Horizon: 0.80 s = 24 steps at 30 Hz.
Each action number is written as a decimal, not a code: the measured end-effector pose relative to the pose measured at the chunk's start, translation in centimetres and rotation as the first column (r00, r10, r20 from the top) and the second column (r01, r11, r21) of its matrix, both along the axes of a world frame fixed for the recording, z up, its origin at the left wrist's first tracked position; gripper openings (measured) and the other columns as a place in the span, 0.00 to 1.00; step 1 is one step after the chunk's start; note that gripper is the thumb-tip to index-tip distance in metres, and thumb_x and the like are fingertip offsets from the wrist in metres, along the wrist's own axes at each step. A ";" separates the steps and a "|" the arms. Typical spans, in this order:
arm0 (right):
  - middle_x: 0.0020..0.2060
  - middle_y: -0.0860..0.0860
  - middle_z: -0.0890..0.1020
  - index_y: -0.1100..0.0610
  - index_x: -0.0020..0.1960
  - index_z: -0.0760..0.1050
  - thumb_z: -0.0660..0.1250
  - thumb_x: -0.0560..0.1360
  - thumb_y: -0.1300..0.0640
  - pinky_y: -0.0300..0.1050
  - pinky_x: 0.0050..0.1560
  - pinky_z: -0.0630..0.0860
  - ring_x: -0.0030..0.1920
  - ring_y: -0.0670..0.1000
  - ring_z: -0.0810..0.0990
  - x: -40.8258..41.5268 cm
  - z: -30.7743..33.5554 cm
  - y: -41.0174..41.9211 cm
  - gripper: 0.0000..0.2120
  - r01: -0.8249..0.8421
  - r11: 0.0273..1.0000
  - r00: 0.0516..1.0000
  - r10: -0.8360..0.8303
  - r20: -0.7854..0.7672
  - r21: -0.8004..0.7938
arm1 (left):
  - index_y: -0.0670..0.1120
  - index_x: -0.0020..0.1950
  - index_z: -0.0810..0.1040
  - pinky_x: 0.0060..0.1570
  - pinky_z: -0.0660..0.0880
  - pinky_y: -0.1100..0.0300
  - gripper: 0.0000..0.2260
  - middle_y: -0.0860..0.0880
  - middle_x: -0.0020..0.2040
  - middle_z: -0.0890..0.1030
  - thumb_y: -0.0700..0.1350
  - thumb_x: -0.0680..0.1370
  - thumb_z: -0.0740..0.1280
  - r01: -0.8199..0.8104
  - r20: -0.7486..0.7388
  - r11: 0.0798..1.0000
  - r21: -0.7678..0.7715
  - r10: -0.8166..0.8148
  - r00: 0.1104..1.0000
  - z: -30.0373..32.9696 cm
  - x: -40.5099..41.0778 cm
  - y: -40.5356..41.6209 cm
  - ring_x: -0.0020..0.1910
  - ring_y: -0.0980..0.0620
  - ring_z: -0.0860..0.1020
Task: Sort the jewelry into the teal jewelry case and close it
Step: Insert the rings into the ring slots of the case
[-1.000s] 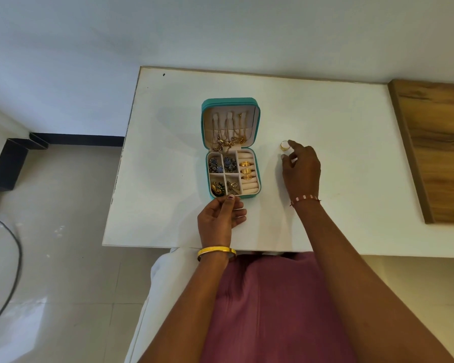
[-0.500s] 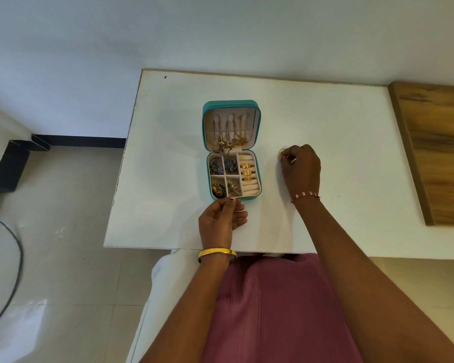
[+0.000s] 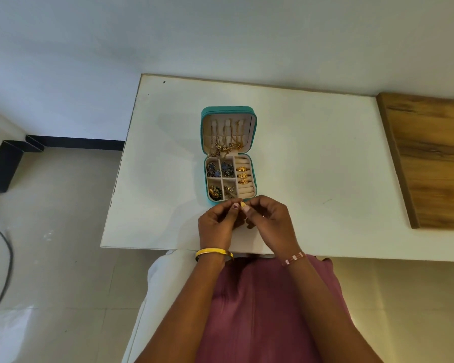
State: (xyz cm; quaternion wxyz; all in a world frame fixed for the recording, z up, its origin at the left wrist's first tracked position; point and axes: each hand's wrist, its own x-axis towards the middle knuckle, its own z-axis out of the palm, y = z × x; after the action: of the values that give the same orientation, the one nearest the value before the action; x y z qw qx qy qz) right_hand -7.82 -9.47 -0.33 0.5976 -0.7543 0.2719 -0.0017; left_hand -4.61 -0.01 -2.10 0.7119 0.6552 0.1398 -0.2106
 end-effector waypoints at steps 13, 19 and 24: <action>0.37 0.50 0.83 0.55 0.45 0.80 0.71 0.70 0.60 0.32 0.39 0.76 0.34 0.41 0.79 0.0 0.1 -0.5 0.04 0.073 0.981 0.996 -0.061 0.070 -0.182 | 0.41 0.47 0.81 0.41 0.80 0.65 0.06 0.48 0.39 0.82 0.38 0.71 0.70 0.006 0.098 0.995 0.099 -0.016 0.995 0.0 0.1 -0.2 0.35 0.56 0.81; 0.41 0.49 0.82 0.59 0.48 0.81 0.70 0.71 0.62 0.27 0.38 0.72 0.38 0.43 0.78 2.0 0.6 -2.0 0.06 0.017 0.886 0.989 0.054 0.138 -0.463 | 0.46 0.43 0.80 0.33 0.79 0.65 0.05 0.53 0.27 0.81 0.38 0.75 0.65 -0.141 0.003 0.990 0.013 0.141 0.990 -0.2 0.4 0.1 0.28 0.57 0.79; 0.40 0.57 0.82 0.61 0.45 0.82 0.72 0.68 0.63 0.42 0.38 0.70 0.43 0.58 0.78 3.6 -0.3 -2.3 0.06 -0.140 0.594 0.956 0.288 0.047 -0.792 | 0.40 0.46 0.78 0.30 0.78 0.63 0.04 0.47 0.29 0.80 0.38 0.75 0.64 -0.263 -0.086 0.964 -0.027 0.260 0.962 -0.4 0.6 0.3 0.26 0.54 0.78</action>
State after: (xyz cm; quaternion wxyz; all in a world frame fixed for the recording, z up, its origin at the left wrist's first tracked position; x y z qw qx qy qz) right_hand -4.26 -11.74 -0.61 0.2268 -0.9624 0.0991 -0.1119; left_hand -3.97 0.29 -2.46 0.7395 0.6082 0.2500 -0.1441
